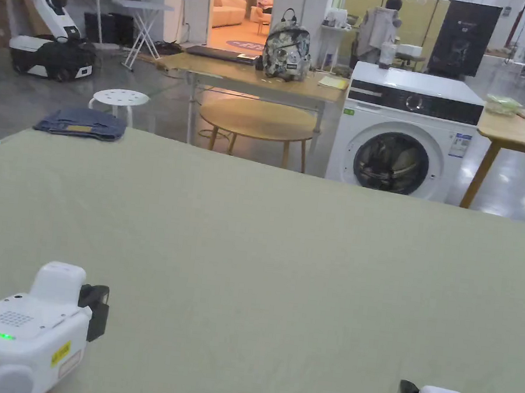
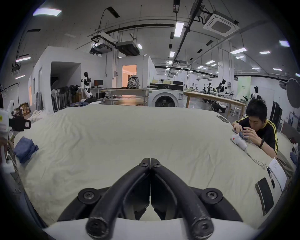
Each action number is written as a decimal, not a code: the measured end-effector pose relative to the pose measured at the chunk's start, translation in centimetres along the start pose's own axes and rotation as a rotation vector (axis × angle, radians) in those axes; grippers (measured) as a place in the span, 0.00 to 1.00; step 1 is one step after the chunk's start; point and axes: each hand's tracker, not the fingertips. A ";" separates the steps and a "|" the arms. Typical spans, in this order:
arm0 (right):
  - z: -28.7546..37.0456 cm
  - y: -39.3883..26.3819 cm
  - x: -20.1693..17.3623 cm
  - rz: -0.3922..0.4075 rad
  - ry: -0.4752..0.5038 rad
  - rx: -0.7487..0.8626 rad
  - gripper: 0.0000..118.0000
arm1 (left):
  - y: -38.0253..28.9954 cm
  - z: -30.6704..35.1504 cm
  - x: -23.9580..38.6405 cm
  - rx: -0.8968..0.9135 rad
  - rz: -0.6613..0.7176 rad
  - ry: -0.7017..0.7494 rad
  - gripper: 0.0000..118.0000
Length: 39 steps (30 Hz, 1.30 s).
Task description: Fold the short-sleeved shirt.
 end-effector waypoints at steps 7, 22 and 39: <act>0.4 2.0 3.1 -0.029 -0.064 0.074 0.00 | 1.5 -1.2 9.7 0.137 -0.039 -0.051 0.00; 0.7 5.0 5.2 -0.070 -0.104 0.283 0.00 | 4.0 -1.2 11.3 0.314 0.041 -0.005 0.00; 0.5 4.9 4.8 -0.066 -0.102 0.279 0.00 | 3.9 -0.7 10.2 0.309 0.029 -0.038 0.00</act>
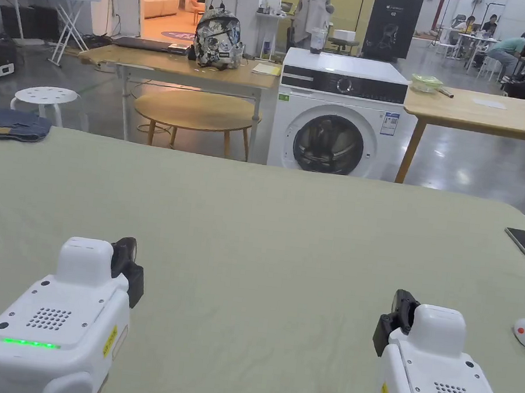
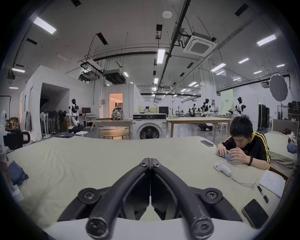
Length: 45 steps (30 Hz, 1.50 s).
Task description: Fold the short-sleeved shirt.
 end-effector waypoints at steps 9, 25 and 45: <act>-0.1 -0.3 -0.6 0.012 0.012 -0.009 0.00 | -0.4 0.1 0.3 -0.009 -0.015 0.024 0.00; -0.4 -0.3 -1.0 0.014 -0.023 -0.028 0.80 | -0.6 -0.1 0.5 -0.012 -0.014 0.070 0.79; -1.0 1.2 -0.5 -0.031 0.018 -0.013 0.89 | 0.3 0.1 -0.5 -0.010 -0.017 0.033 0.89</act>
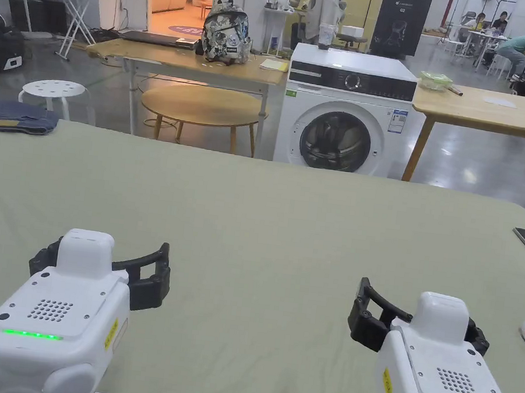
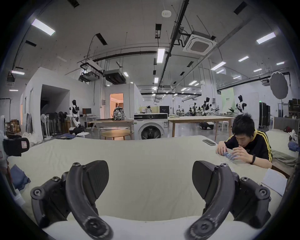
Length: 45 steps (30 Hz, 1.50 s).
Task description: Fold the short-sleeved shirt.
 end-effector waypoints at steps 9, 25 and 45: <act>-0.6 0.6 -0.6 -0.019 0.026 -0.101 0.89 | 0.1 0.0 0.2 0.001 -0.015 -0.019 0.89; -1.5 1.4 -1.1 -0.110 -0.070 -0.237 0.89 | -0.1 -0.6 -0.5 -0.037 0.036 -0.023 0.89; -2.7 1.7 -0.7 -0.105 -0.056 -0.289 0.89 | 0.2 -1.0 -1.0 -0.054 0.063 -0.004 0.89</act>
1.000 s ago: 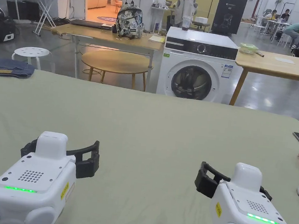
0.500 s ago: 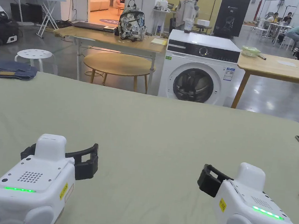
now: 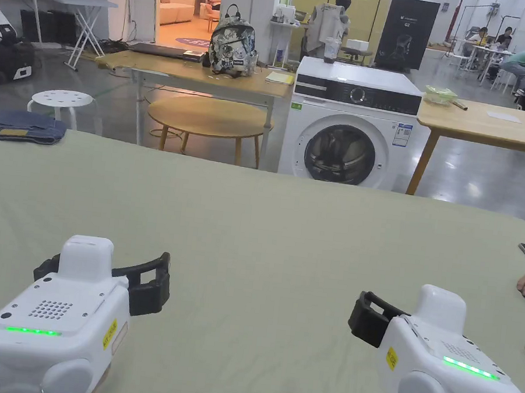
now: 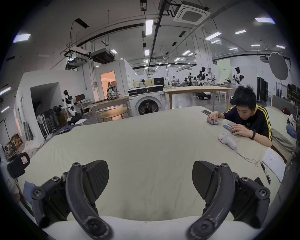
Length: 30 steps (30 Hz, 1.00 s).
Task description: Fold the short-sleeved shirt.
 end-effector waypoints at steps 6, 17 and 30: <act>0.1 0.2 0.0 0.007 -0.005 -0.010 0.89 | -0.1 -0.1 0.0 -0.006 0.002 -0.005 0.89; -0.1 0.7 0.3 0.035 0.025 -0.081 0.89 | -0.2 -0.1 0.1 -0.018 0.000 -0.014 0.89; 0.2 1.1 -1.1 0.200 -0.071 -0.127 0.89 | -0.5 -0.1 0.1 -0.025 -0.004 -0.023 0.89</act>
